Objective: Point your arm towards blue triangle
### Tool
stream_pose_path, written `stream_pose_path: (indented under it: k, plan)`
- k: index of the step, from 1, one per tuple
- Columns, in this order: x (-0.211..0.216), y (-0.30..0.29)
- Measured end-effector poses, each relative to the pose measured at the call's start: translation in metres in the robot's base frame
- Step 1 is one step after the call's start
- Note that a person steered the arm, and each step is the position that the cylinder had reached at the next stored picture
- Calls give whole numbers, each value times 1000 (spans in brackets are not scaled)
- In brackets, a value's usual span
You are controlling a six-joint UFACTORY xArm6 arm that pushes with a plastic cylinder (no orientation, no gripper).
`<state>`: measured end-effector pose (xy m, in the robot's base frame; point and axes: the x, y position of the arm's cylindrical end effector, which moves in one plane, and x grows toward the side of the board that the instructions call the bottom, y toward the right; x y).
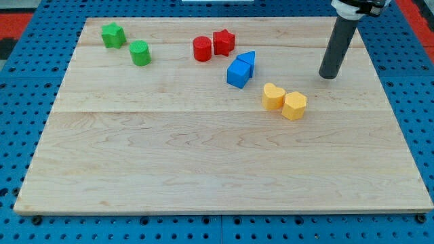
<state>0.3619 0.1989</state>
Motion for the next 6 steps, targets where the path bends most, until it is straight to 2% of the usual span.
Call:
stream_pose_path:
  k: [3, 6]
  plan:
    - [-3, -33]
    - [-3, -34]
